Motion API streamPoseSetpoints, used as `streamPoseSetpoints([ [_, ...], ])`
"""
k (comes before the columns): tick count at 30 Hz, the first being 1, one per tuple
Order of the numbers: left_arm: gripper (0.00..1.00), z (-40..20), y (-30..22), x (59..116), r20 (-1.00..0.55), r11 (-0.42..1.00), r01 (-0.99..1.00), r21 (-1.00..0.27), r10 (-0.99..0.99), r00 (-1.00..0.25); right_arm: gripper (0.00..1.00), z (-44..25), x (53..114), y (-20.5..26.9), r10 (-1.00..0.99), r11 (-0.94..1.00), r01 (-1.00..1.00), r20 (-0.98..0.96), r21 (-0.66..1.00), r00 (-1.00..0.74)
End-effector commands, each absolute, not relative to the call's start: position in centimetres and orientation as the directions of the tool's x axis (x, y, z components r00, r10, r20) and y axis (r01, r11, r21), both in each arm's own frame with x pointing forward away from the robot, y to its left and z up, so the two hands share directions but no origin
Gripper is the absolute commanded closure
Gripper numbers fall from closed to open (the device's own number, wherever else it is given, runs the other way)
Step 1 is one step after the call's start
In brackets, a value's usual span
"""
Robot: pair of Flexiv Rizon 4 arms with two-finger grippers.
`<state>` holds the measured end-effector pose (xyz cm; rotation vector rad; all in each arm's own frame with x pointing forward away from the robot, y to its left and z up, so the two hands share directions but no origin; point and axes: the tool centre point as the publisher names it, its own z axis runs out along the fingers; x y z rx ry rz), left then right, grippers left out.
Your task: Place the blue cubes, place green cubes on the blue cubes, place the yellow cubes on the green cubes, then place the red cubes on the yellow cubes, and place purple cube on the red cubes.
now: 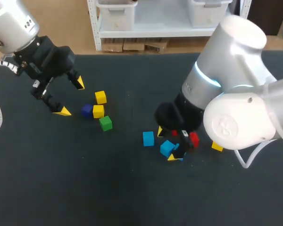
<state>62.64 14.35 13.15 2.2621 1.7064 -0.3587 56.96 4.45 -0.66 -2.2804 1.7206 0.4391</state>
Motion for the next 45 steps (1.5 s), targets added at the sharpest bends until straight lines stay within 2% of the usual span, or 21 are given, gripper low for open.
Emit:
streamPoseSetpoints([
  [1,0.00,13.1,14.4,62.6,-0.364,-0.261,0.962,0.079,0.891,0.272,0.53,-1.0,57.0,4.4,-0.890,-0.269,-0.963,-0.380,-0.013,0.253],
  [5,0.00,13.1,14.4,62.6,-0.364,-0.261,0.962,0.079,0.891,0.272,0.73,-1.0,56.9,4.3,-0.892,-0.267,-0.964,-0.377,-0.008,0.250],
  [9,0.00,13.1,14.4,62.6,-0.364,-0.261,0.962,0.079,0.891,0.272,0.87,-1.0,56.9,4.3,-0.892,-0.266,-0.964,-0.377,-0.007,0.249],
  [12,0.00,13.1,14.4,62.6,-0.364,-0.261,0.962,0.079,0.891,0.272,0.91,-0.9,56.9,4.4,-0.892,-0.266,-0.964,-0.378,-0.007,0.248],
  [14,0.00,13.1,14.4,62.6,-0.364,-0.261,0.962,0.079,0.891,0.272,1.00,-0.8,56.8,4.4,-0.892,-0.265,-0.964,-0.378,-0.007,0.247],
  [20,0.00,13.1,14.4,62.6,-0.364,-0.261,0.962,0.079,0.891,0.272,1.00,-0.5,56.9,4.6,-0.899,-0.244,-0.970,-0.375,-0.006,0.228],
  [23,0.00,13.1,14.4,62.6,-0.364,-0.261,0.962,0.079,0.891,0.272,1.00,-0.4,57.2,4.5,-0.936,-0.159,-0.987,-0.324,0.030,0.141],
  [31,0.00,13.1,14.4,62.6,-0.364,-0.261,0.962,0.079,0.891,0.272,1.00,-0.6,57.9,5.0,-0.934,0.043,-0.999,-0.356,-0.003,-0.039],
  [45,0.00,13.1,14.4,62.6,-0.364,-0.261,0.962,0.079,0.891,0.272,1.00,-0.5,61.0,6.6,-0.887,0.219,-0.976,-0.420,-0.023,-0.189],
])
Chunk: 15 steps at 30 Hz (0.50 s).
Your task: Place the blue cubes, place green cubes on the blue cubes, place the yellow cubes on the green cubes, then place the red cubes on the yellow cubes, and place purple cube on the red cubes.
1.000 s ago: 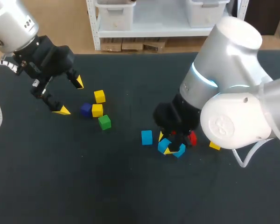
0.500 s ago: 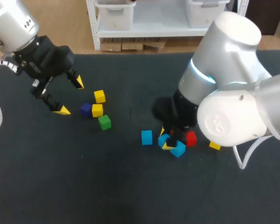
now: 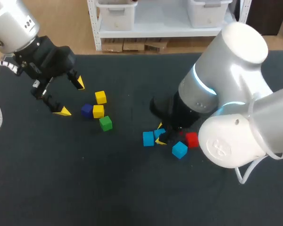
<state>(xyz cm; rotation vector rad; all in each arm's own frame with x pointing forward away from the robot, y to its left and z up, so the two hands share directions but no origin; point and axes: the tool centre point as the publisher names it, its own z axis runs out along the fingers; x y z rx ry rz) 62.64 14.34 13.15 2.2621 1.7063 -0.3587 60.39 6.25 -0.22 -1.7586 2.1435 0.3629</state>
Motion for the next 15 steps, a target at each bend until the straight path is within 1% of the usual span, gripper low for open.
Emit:
streamPoseSetpoints([
  [1,0.00,13.10,14.43,62.60,-0.364,-0.261,0.962,0.079,0.891,0.272,1.00,-0.52,61.28,6.62,-0.883,0.227,-0.974,-0.425,-0.018,-0.198],
  [4,0.00,13.10,14.43,62.60,-0.364,-0.261,0.962,0.079,0.891,0.272,0.99,-0.63,61.77,6.77,-0.883,0.224,-0.974,-0.423,0.004,-0.205],
  [5,0.00,13.10,14.43,62.60,-0.364,-0.261,0.962,0.079,0.891,0.272,0.81,-0.70,61.80,6.83,-0.885,0.219,-0.976,-0.418,0.010,-0.203],
  [6,0.00,13.10,14.43,62.60,-0.364,-0.261,0.962,0.079,0.891,0.272,0.68,-0.81,61.82,6.85,-0.887,0.222,-0.975,-0.411,0.014,-0.207],
  [8,0.00,13.10,14.43,62.60,-0.364,-0.261,0.962,0.079,0.891,0.272,0.60,-0.97,61.78,6.80,-0.894,0.223,-0.975,-0.395,0.018,-0.212],
  [10,0.00,13.10,14.43,62.60,-0.364,-0.261,0.962,0.079,0.891,0.272,0.59,-1.12,61.74,6.63,-0.894,0.230,-0.973,-0.391,0.019,-0.219],
  [11,0.00,13.10,14.43,62.60,-0.364,-0.261,0.962,0.079,0.891,0.272,0.57,-1.17,61.72,6.57,-0.895,0.236,-0.971,-0.385,0.025,-0.227],
  [12,0.00,13.10,14.43,62.60,-0.364,-0.261,0.962,0.079,0.891,0.272,0.52,-1.21,61.72,6.52,-0.895,0.238,-0.971,-0.382,0.024,-0.229],
  [14,0.00,13.10,14.43,62.60,-0.364,-0.261,0.962,0.079,0.891,0.272,0.00,-1.22,61.72,6.50,-0.897,0.237,-0.971,-0.379,0.022,-0.227],
  [15,0.00,13.10,14.43,62.60,-0.364,-0.261,0.962,0.079,0.891,0.272,0.00,-1.22,61.72,6.49,-0.898,0.236,-0.972,-0.378,0.021,-0.226],
])
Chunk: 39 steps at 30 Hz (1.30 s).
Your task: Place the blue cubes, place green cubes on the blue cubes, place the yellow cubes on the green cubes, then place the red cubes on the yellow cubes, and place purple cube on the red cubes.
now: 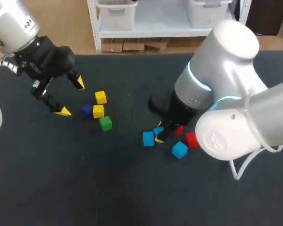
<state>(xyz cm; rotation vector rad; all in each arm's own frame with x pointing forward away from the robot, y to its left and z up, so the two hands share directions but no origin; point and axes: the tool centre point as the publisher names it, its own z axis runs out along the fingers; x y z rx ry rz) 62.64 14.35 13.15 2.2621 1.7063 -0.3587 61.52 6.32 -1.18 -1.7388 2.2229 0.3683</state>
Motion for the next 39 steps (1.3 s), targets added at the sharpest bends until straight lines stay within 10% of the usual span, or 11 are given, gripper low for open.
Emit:
streamPoseSetpoints([
  [1,0.00,13.1,14.4,62.6,-0.364,-0.261,0.962,0.079,0.891,0.272,0.00,-1.2,61.7,6.5,-0.900,0.231,-0.973,-0.375,0.020,-0.222],
  [29,0.00,13.1,14.4,62.6,-0.364,-0.261,0.962,0.079,0.891,0.272,0.00,0.7,62.6,5.9,-0.842,-0.165,-0.984,-0.509,-0.073,0.179],
  [31,0.00,13.1,14.4,62.6,-0.364,-0.261,0.962,0.079,0.891,0.272,0.29,0.6,62.5,6.0,-0.830,-0.172,-0.983,-0.529,-0.056,0.176],
  [39,0.00,13.1,14.4,62.6,-0.364,-0.261,0.962,0.079,0.891,0.272,0.07,0.3,62.2,6.1,-0.806,-0.242,-0.970,-0.549,-0.035,0.220],
])
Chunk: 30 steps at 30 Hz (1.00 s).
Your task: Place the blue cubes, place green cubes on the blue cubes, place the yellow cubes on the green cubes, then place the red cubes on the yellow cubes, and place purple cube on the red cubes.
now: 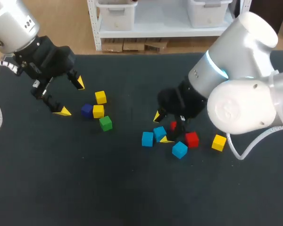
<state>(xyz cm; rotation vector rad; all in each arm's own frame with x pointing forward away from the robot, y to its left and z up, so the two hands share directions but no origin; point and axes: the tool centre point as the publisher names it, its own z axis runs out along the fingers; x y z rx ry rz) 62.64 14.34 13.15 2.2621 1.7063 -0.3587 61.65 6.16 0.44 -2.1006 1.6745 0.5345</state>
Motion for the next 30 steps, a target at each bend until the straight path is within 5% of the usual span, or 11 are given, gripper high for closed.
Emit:
streamPoseSetpoints([
  [1,0.00,13.10,14.43,62.60,-0.364,-0.261,0.962,0.079,0.891,0.272,0.03,0.29,62.21,6.08,-0.803,-0.248,-0.968,-0.552,-0.034,0.225],
  [2,0.00,13.10,14.43,62.60,-0.364,-0.261,0.962,0.079,0.891,0.272,0.00,0.27,62.20,6.05,-0.799,-0.257,-0.966,-0.555,-0.036,0.233],
  [5,0.00,13.10,14.43,62.60,-0.364,-0.261,0.962,0.079,0.891,0.272,0.35,0.26,62.18,5.96,-0.795,-0.273,-0.961,-0.555,-0.035,0.246],
  [8,0.00,13.10,14.43,62.60,-0.364,-0.261,0.962,0.079,0.891,0.272,0.41,0.14,62.16,5.85,-0.795,-0.282,-0.959,-0.552,-0.029,0.251],
  [9,0.00,13.10,14.43,62.60,-0.364,-0.261,0.962,0.079,0.891,0.272,0.51,0.10,62.15,5.82,-0.796,-0.285,-0.958,-0.550,-0.027,0.252],
  [17,0.00,13.10,14.43,62.60,-0.364,-0.261,0.962,0.079,0.891,0.272,0.58,-0.27,61.97,5.81,-0.797,-0.299,-0.954,-0.546,-0.015,0.258],
  [19,0.00,13.10,14.43,62.60,-0.364,-0.261,0.962,0.079,0.891,0.272,0.72,-0.38,61.94,5.83,-0.797,-0.300,-0.954,-0.547,-0.013,0.258],
  [21,0.00,13.10,14.43,62.60,-0.364,-0.261,0.962,0.079,0.891,0.272,1.00,-0.39,61.93,5.84,-0.798,-0.298,-0.954,-0.546,-0.010,0.255],
  [30,0.00,13.10,14.43,62.60,-0.364,-0.261,0.962,0.079,0.891,0.272,1.00,-0.33,62.62,5.41,-0.804,-0.129,-0.992,-0.584,-0.004,0.108],
])
